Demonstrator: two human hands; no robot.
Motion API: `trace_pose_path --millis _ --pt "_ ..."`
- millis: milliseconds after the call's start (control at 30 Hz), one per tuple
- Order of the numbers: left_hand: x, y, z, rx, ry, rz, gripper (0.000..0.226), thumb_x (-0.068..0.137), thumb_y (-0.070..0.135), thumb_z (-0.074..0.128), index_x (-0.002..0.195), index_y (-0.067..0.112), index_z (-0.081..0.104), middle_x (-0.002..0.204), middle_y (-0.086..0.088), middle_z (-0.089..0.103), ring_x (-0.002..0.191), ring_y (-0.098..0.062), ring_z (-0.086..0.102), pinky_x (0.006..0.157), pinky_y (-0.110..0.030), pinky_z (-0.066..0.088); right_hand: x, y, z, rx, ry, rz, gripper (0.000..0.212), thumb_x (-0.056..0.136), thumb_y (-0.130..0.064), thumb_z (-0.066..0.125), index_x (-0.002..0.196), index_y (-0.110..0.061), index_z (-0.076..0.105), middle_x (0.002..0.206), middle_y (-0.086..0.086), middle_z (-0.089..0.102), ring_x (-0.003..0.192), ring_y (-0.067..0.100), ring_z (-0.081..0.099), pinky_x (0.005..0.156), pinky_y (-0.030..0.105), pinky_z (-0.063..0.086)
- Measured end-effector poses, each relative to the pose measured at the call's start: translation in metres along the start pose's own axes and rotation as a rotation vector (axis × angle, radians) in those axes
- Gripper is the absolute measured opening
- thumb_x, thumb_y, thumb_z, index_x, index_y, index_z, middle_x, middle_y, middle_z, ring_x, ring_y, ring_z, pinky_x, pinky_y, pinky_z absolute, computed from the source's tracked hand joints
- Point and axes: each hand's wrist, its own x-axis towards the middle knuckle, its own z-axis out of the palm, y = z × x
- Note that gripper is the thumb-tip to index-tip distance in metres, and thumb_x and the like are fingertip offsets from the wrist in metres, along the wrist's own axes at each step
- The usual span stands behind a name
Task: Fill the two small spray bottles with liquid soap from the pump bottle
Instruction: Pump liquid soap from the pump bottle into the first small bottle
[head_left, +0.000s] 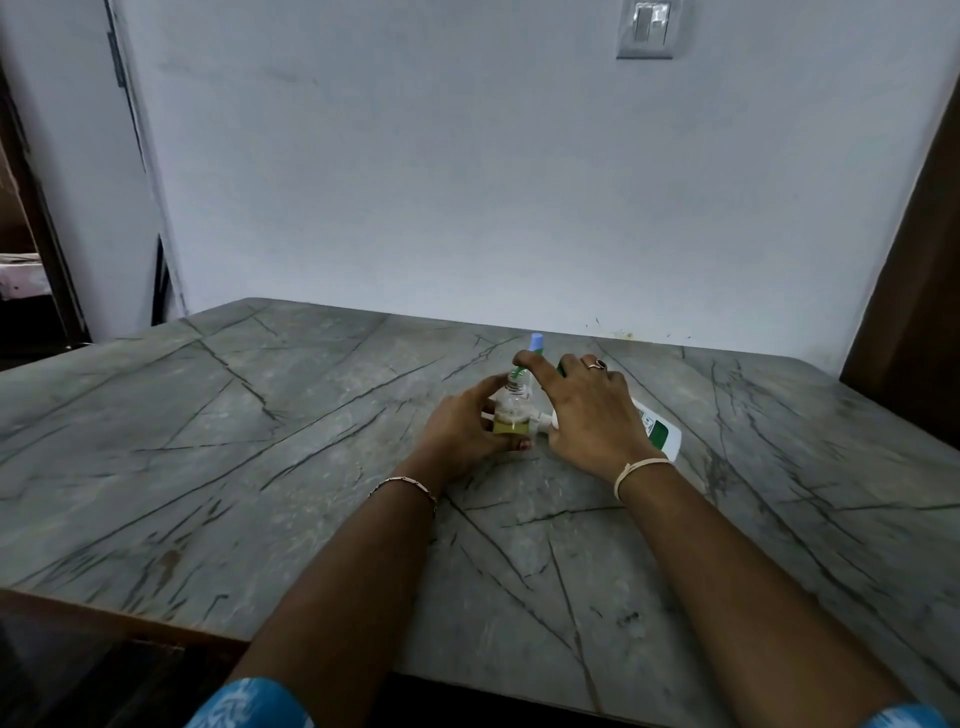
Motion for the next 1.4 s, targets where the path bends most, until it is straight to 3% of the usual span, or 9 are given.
trace_pose_path --millis 267,567,733,1033,1400 --pt "-0.0002 0.0020 -0.0014 -0.005 -0.013 0.004 0.092 0.066 0.025 0.086 0.144 0.028 0.036 0.122 -0.004 0.063 0.095 -0.015 0.068 0.091 -0.030 0.053 0.0047 -0.0026 -0.0001 0.028 -0.004 0.014 0.076 0.076 -0.024 0.068 0.138 -0.032 0.024 0.118 0.007 0.052 0.115 0.029 0.046 0.094 0.046 0.039" --pt "-0.0016 0.0019 -0.0018 -0.020 -0.018 0.005 0.092 0.067 0.025 0.086 0.144 0.027 0.036 0.122 -0.005 0.064 0.094 -0.014 0.067 0.088 -0.026 0.052 -0.0006 0.0010 -0.0013 -0.023 -0.004 -0.003 0.081 0.081 -0.027 0.065 0.144 -0.039 0.014 0.119 0.008 0.051 0.116 0.029 0.046 0.095 0.047 0.039" --pt "-0.0018 0.0036 -0.0032 0.009 -0.021 0.012 0.091 0.068 0.026 0.084 0.145 0.028 0.035 0.124 -0.004 0.062 0.089 -0.009 0.063 0.083 -0.020 0.048 0.0026 -0.0026 0.0007 -0.026 0.003 0.013 0.078 0.079 -0.025 0.066 0.141 -0.035 0.020 0.119 0.008 0.052 0.115 0.029 0.047 0.095 0.046 0.038" --pt "0.0008 -0.0023 -0.0004 -0.001 -0.013 0.018 0.092 0.065 0.029 0.086 0.143 0.030 0.037 0.122 -0.004 0.065 0.096 -0.014 0.068 0.091 -0.031 0.054 0.0000 -0.0014 -0.0005 -0.042 0.008 0.002 0.079 0.082 -0.029 0.064 0.144 -0.037 0.016 0.122 0.008 0.050 0.117 0.029 0.045 0.096 0.046 0.037" --pt "0.0003 -0.0008 -0.0014 -0.005 -0.016 0.018 0.090 0.066 0.026 0.086 0.143 0.030 0.038 0.121 -0.004 0.065 0.094 -0.014 0.068 0.089 -0.029 0.053 0.0030 -0.0052 -0.0022 -0.035 0.001 0.012 0.075 0.080 -0.025 0.065 0.140 -0.033 0.021 0.122 0.009 0.050 0.117 0.029 0.046 0.096 0.046 0.038"
